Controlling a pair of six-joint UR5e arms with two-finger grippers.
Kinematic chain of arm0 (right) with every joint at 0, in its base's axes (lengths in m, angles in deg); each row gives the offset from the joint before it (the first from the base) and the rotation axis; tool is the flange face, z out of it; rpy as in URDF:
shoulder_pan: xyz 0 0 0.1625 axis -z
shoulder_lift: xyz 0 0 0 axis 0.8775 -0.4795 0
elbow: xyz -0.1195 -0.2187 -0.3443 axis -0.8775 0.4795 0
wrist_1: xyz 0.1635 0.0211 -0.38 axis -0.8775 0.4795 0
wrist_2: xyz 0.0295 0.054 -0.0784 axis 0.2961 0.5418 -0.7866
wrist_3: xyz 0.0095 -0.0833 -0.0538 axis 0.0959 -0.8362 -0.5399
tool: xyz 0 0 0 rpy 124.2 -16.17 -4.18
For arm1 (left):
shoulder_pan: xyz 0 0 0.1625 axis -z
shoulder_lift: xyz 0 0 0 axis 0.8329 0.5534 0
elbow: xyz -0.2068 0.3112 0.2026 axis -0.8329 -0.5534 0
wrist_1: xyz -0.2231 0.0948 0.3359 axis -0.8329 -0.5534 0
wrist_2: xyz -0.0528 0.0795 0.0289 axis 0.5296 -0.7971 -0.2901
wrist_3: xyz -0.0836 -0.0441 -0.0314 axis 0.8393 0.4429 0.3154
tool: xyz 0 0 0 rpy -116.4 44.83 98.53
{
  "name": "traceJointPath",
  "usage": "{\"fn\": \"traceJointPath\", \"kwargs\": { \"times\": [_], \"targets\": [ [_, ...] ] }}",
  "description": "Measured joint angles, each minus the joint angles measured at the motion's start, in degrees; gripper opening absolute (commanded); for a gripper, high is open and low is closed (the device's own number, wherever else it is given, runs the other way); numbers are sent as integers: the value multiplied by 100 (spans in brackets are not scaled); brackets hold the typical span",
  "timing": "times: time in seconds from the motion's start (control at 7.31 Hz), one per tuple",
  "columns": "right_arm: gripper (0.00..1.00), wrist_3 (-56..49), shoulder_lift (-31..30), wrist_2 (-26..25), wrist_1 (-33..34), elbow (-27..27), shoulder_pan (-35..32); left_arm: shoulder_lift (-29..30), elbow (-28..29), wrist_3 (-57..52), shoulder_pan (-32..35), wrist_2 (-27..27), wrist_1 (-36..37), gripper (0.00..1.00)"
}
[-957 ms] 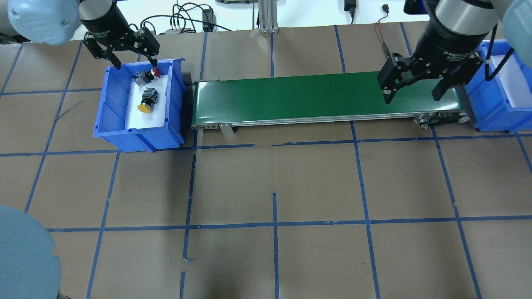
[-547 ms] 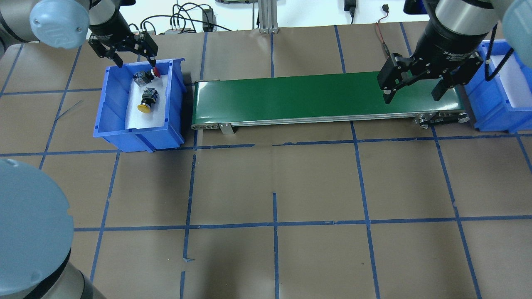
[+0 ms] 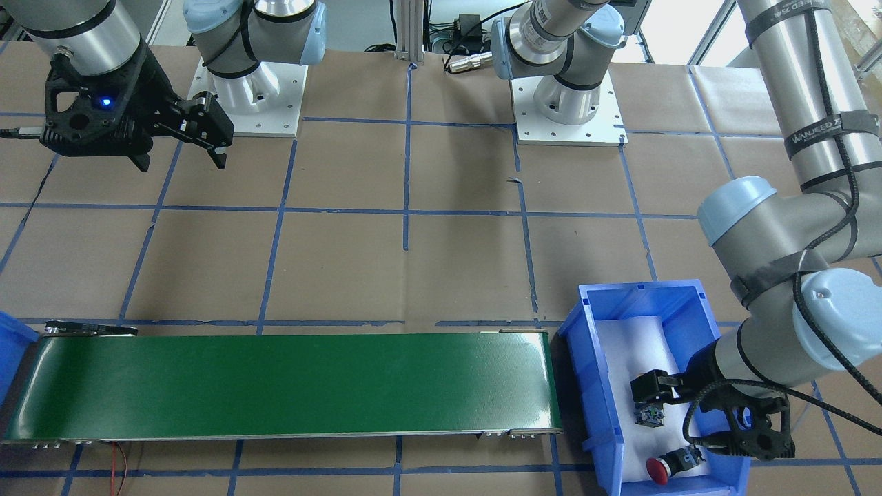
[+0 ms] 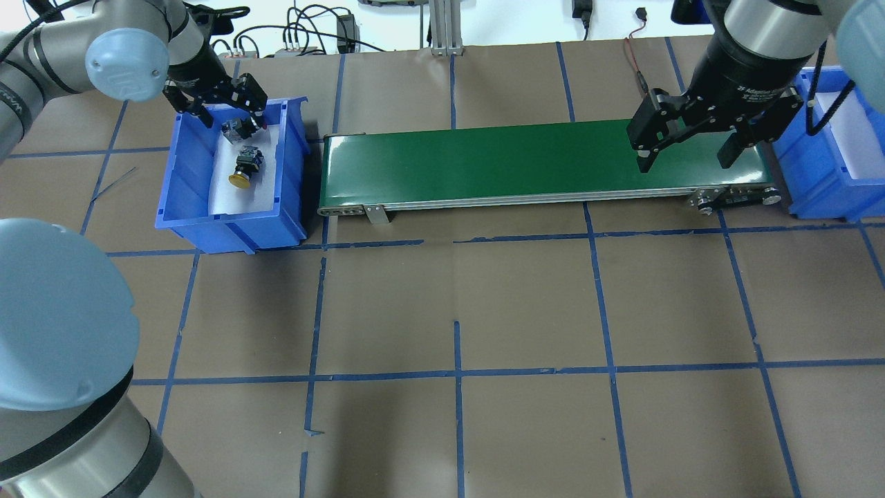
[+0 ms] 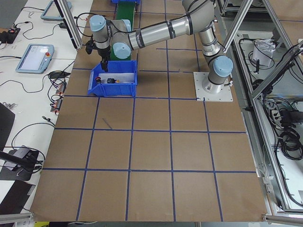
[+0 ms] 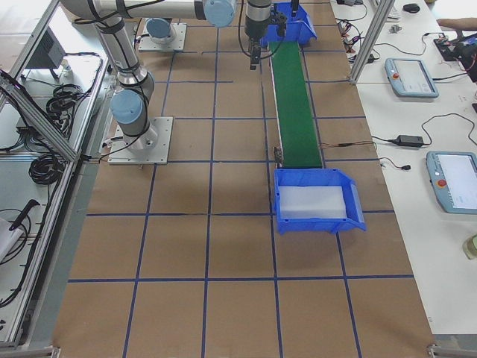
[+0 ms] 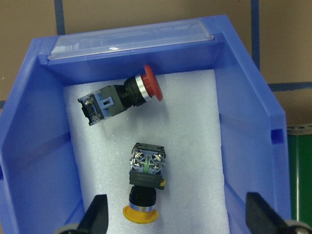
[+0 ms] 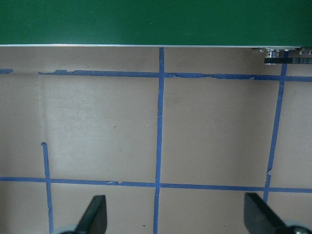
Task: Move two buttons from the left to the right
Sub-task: 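Lower the left gripper into the blue bin over the yellow button, then close the left gripper on the yellow button and lift it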
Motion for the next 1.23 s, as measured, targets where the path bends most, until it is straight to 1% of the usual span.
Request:
{"fn": "traceJointPath", "kwargs": {
  "times": [0.14, 0.68, 1.23],
  "targets": [
    [100, 0, 0, 1, 0, 0, 0, 52, -31, -73, -58, 0, 16, 83],
    [100, 0, 0, -3, 0, 1, 0, 293, -107, -77, -77, -1, 25, 82],
    [100, -2, 0, -4, 0, 1, 0, 374, -257, -58, -65, -11, 31, 82]
  ]
}}
